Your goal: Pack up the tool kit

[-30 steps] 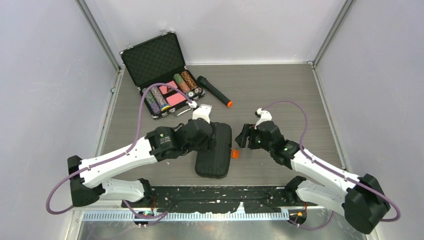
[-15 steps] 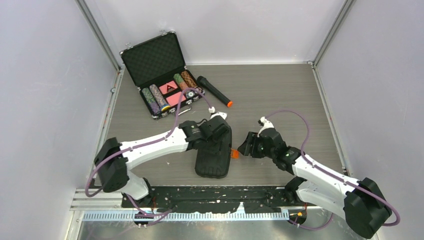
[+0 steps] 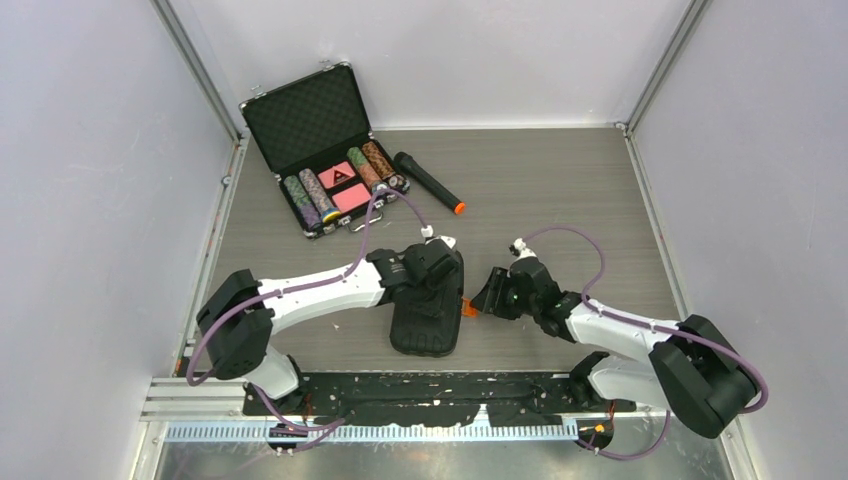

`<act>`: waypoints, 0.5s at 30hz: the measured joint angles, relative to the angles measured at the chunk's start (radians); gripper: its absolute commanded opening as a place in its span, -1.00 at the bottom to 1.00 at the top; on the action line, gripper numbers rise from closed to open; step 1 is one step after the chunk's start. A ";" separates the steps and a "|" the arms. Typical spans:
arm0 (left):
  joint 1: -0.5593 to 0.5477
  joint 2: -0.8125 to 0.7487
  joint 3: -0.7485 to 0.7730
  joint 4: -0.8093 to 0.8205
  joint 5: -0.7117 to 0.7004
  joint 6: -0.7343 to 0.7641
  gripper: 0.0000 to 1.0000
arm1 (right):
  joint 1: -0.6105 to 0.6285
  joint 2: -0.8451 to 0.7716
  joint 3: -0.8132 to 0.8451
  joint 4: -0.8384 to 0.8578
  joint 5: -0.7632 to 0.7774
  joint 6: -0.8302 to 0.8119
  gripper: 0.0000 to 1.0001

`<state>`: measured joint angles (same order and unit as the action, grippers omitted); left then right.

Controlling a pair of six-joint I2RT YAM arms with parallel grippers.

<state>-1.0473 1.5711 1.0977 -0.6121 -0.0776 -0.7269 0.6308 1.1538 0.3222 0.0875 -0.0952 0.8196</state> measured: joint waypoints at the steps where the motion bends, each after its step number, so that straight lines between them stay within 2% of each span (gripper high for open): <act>1: 0.001 -0.006 -0.008 0.008 0.000 0.000 -0.61 | 0.000 0.008 0.003 0.007 -0.006 -0.011 0.06; 4: 0.010 -0.018 -0.025 0.025 0.001 0.001 -0.62 | 0.000 0.011 0.028 -0.015 -0.019 -0.079 0.17; 10: 0.056 -0.040 -0.061 0.059 0.043 0.004 -0.63 | -0.013 0.011 0.098 -0.058 -0.076 -0.314 0.21; 15: 0.092 -0.043 -0.071 0.065 0.097 0.018 -0.65 | -0.019 0.043 0.145 -0.070 -0.184 -0.513 0.22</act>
<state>-0.9554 1.5280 1.0271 -0.5472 0.0189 -0.7086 0.6121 1.1973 0.4667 0.0177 -0.2794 0.3069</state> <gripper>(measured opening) 0.178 0.607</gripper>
